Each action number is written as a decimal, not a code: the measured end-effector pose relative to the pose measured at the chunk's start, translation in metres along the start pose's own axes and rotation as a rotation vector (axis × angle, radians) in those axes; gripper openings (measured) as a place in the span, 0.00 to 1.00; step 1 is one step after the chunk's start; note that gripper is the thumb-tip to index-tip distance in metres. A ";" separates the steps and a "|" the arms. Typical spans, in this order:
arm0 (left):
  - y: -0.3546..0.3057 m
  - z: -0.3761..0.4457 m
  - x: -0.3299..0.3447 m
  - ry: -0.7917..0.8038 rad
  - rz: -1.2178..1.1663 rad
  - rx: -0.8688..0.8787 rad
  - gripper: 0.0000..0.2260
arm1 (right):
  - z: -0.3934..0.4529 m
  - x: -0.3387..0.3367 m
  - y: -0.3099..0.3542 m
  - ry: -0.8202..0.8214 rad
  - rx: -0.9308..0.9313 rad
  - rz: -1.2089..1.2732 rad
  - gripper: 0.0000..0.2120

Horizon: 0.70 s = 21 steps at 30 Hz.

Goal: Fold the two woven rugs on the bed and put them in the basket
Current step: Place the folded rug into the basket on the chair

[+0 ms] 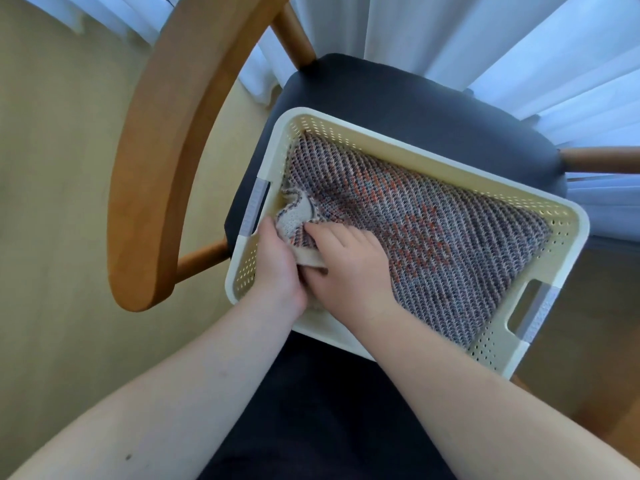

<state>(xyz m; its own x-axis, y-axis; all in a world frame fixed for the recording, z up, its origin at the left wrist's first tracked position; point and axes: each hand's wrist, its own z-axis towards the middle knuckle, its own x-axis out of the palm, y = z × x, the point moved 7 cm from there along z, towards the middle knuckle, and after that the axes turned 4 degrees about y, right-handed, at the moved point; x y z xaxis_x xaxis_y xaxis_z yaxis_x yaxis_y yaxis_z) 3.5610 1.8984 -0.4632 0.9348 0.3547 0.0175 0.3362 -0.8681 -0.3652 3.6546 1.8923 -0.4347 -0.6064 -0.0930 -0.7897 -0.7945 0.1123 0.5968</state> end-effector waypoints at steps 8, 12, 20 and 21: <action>-0.008 -0.047 -0.032 0.058 0.235 0.091 0.14 | -0.037 0.040 0.009 0.398 -0.009 0.080 0.28; -0.043 -0.100 0.002 0.290 0.877 0.727 0.17 | -0.034 0.047 0.013 0.540 -0.027 0.091 0.26; -0.001 0.027 0.018 0.604 2.128 0.786 0.26 | -0.040 0.064 -0.007 0.757 -0.043 -0.068 0.30; 0.002 0.030 0.014 0.576 2.204 0.826 0.27 | -0.041 0.063 -0.012 0.755 -0.049 -0.074 0.30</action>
<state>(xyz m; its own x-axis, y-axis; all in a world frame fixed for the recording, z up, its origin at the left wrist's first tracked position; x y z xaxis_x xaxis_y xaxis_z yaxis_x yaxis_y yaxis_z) 3.5711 1.9118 -0.4920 -0.3086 -0.7036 -0.6401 -0.7157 0.6150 -0.3310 3.6244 1.8447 -0.4855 -0.3955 -0.7526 -0.5265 -0.8238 0.0373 0.5656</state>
